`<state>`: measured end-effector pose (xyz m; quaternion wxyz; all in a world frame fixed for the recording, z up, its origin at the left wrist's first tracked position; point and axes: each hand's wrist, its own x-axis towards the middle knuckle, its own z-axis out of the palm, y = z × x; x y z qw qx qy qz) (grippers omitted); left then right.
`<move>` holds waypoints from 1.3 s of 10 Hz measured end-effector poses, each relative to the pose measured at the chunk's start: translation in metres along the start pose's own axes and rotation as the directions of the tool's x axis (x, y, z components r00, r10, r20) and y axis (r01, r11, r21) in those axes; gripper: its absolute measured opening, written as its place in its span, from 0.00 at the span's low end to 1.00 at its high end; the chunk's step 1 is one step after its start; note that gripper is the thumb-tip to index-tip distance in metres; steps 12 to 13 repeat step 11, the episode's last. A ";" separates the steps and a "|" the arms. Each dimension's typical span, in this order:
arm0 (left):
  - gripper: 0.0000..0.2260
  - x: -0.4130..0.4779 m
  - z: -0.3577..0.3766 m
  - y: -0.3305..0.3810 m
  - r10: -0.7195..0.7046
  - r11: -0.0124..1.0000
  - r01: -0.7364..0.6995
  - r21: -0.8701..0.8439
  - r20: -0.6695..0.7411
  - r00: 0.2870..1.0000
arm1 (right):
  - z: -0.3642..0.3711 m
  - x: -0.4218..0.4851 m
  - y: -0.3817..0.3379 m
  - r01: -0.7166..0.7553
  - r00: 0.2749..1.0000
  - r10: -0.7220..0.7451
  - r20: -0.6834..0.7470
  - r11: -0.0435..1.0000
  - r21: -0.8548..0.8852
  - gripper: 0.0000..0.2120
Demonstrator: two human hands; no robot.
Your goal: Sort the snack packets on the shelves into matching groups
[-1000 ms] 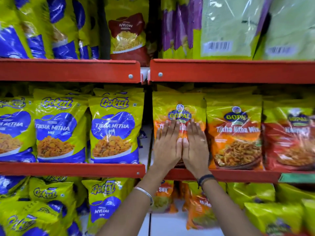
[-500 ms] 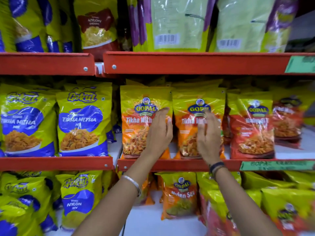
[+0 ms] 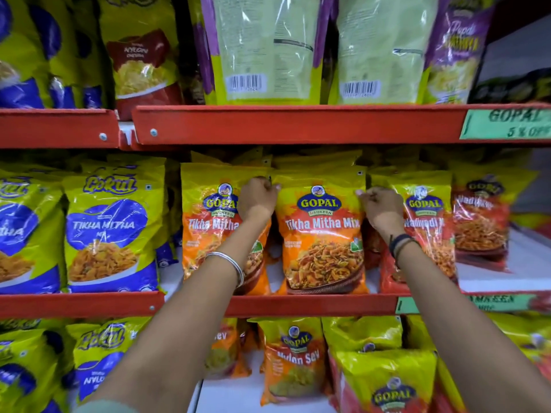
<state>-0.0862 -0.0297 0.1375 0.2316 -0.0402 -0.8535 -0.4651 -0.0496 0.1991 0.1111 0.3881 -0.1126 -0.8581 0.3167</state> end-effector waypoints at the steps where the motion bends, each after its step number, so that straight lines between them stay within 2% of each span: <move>1: 0.11 0.001 0.004 -0.001 0.023 0.999 -0.022 0.036 -0.032 0.999 | -0.002 -0.001 0.003 0.023 1.000 -0.022 0.010 0.997 -0.077 0.20; 2: 0.08 -0.002 0.008 -0.006 0.072 0.997 -0.071 0.012 -0.045 0.996 | -0.003 -0.007 0.000 -0.001 1.000 0.001 -0.007 0.999 -0.054 0.14; 3: 0.11 -0.026 0.007 -0.018 0.301 0.952 -0.305 -0.001 -0.164 0.940 | -0.003 -0.028 0.000 0.078 0.987 -0.077 -0.140 0.997 0.004 0.16; 4: 0.18 -0.073 0.022 -0.031 0.581 0.809 -0.568 0.153 -0.065 0.811 | 0.008 -0.074 -0.005 0.241 0.956 -0.233 -0.177 0.970 0.022 0.21; 5: 0.24 -0.105 0.050 -0.049 0.664 0.703 -0.664 0.256 0.100 0.741 | 0.032 -0.111 0.000 0.434 0.895 -0.437 -0.091 0.899 -0.052 0.24; 6: 0.27 -0.112 0.066 -0.067 0.625 0.704 -0.637 0.315 0.153 0.766 | 0.049 -0.121 0.016 0.417 0.908 -0.417 0.028 0.898 -0.142 0.27; 9: 0.28 -0.108 0.069 -0.068 0.584 0.699 -0.604 0.383 0.182 0.791 | 0.054 -0.123 0.022 0.351 0.936 -0.343 0.076 0.894 -0.281 0.29; 10: 0.28 -0.117 0.046 -0.063 0.600 0.692 -0.633 0.346 0.211 0.771 | 0.038 -0.133 0.005 0.347 0.938 -0.334 0.094 0.902 -0.258 0.29; 11: 0.28 -0.121 0.005 -0.054 0.671 0.701 -0.664 0.261 0.074 0.738 | 0.017 -0.143 -0.035 0.417 0.901 -0.429 -0.060 0.897 -0.151 0.28; 13: 0.28 -0.121 0.005 -0.054 0.671 0.701 -0.664 0.261 0.074 0.738 | 0.017 -0.143 -0.035 0.417 0.901 -0.429 -0.060 0.897 -0.151 0.28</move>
